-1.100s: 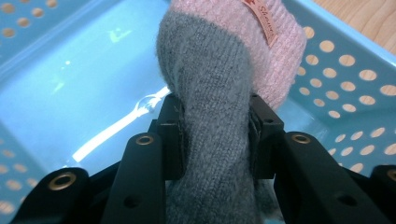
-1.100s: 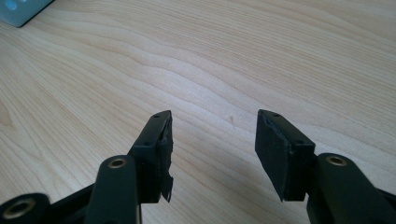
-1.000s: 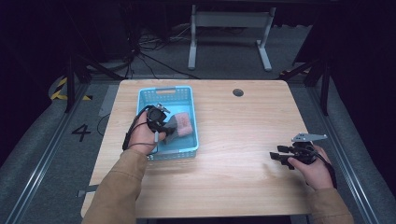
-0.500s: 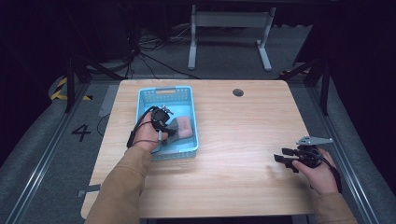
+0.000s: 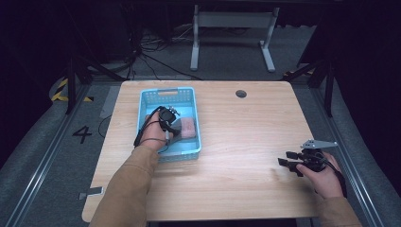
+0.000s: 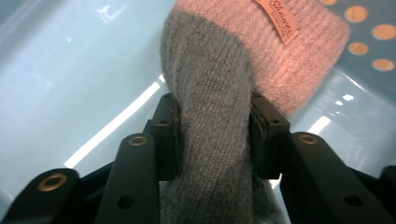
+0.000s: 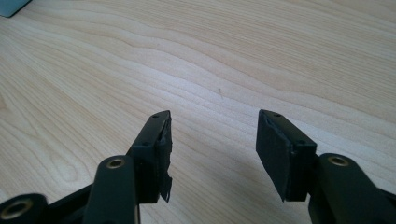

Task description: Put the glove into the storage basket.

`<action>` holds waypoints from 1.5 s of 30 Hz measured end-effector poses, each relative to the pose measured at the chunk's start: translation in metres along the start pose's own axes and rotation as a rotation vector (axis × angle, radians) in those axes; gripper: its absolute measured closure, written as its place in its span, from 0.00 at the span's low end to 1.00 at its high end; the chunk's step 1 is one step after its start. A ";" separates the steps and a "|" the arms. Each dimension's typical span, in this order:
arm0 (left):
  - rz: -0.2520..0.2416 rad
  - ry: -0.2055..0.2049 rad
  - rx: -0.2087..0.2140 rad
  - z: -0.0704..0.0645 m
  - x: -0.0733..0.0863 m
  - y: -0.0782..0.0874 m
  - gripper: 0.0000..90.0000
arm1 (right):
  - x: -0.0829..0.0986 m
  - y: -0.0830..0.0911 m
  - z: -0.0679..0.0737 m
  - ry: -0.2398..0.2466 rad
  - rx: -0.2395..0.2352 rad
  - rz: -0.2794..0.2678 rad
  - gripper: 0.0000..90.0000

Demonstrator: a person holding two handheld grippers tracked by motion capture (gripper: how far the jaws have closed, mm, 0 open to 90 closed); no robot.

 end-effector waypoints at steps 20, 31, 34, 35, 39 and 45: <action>-0.273 0.072 -0.024 -0.005 0.008 0.035 0.34 | -0.015 -0.010 0.007 0.039 -0.030 -0.002 0.51; -0.353 0.079 0.034 -0.034 0.024 0.075 0.36 | -0.037 -0.025 0.016 0.091 -0.066 -0.004 0.51; -0.365 0.050 0.042 -0.046 0.030 0.084 0.35 | -0.041 -0.027 0.017 0.100 -0.073 -0.003 0.51; -0.367 0.047 0.048 -0.050 0.032 0.086 0.35 | -0.042 -0.027 0.018 0.099 -0.074 -0.002 0.51; -0.382 0.007 0.071 -0.067 0.039 0.093 0.33 | -0.043 -0.028 0.018 0.105 -0.076 -0.002 0.51; -0.380 -0.049 0.133 -0.090 0.050 0.091 0.32 | -0.041 -0.026 0.018 0.104 -0.078 -0.001 0.51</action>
Point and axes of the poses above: each handheld gripper's, and its own axes: y roughly backward along the jaws, x roughly out of its underside, z roughly to its left, the point moved 1 cm from there along -y, roughly forward along the jaws, and after that the axes turned 6 degrees about z, right-handed, at the moved point
